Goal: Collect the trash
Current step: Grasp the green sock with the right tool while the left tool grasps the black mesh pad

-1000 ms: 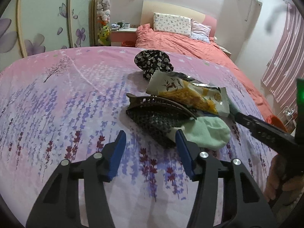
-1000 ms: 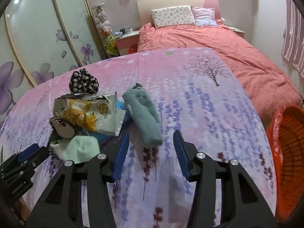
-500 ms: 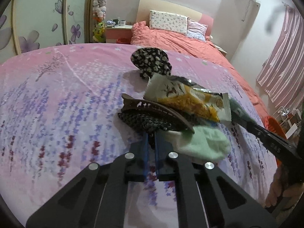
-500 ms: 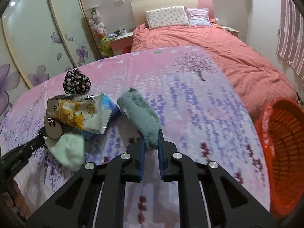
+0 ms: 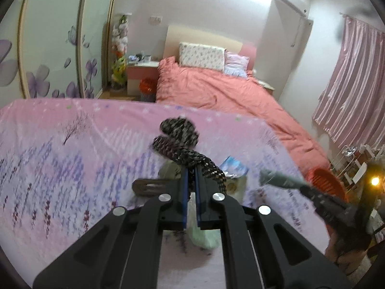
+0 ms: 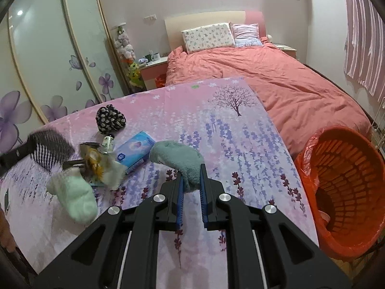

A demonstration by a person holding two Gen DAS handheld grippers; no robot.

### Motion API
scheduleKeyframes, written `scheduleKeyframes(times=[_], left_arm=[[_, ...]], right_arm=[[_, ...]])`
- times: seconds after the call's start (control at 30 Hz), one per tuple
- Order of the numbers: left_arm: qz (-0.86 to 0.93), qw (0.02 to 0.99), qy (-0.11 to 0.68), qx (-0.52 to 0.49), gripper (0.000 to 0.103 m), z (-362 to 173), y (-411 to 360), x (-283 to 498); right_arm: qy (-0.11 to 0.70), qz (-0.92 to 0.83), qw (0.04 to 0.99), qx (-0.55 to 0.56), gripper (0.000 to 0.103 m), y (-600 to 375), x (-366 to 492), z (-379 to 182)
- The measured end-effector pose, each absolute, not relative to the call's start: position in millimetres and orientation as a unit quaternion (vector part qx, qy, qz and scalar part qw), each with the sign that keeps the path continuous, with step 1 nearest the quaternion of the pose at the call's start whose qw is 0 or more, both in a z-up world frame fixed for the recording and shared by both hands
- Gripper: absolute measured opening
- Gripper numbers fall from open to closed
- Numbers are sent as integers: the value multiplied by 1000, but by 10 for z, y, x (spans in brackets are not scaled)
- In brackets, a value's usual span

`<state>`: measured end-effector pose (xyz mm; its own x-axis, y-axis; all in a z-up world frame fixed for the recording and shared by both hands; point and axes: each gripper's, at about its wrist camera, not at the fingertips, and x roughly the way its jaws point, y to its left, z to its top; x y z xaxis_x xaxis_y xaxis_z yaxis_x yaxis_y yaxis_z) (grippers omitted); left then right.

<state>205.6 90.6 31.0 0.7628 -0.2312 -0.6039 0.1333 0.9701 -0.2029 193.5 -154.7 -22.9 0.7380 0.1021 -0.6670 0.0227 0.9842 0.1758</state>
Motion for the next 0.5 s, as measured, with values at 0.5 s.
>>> scheduleKeyframes(times=[0.5], left_arm=[[-176,920,344,-60,11,270,353,1913]], right_arm=[[391,-25,915,95,12,-1781,1723,-484]])
